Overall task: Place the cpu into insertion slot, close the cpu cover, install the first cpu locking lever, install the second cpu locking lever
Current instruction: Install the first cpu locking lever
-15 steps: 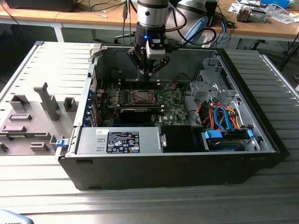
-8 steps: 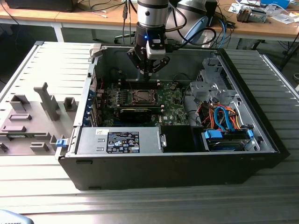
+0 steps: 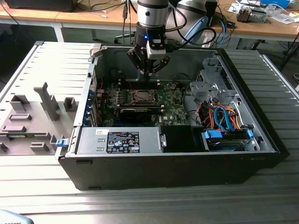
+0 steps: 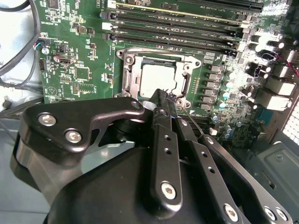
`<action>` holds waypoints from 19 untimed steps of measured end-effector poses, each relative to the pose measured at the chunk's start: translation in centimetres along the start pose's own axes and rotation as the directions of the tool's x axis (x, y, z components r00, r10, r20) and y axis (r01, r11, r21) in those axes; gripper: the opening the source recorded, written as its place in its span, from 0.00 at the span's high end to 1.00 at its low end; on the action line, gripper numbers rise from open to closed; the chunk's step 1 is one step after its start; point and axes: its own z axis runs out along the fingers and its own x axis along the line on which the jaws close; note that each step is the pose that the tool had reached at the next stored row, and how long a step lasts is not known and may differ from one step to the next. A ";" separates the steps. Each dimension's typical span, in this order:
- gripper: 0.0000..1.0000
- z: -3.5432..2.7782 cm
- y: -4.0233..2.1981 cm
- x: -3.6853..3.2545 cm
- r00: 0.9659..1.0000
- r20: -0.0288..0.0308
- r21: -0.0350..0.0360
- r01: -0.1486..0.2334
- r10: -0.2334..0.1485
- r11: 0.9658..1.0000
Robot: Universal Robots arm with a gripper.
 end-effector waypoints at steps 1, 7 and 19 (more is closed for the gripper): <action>0.89 0.00 0.00 0.00 1.000 0.000 0.000 0.001 -0.001 1.000; 0.89 0.01 0.00 0.00 1.000 0.001 0.000 0.007 -0.007 1.000; 0.89 0.16 0.01 0.00 0.997 0.006 -0.003 0.082 -0.082 0.997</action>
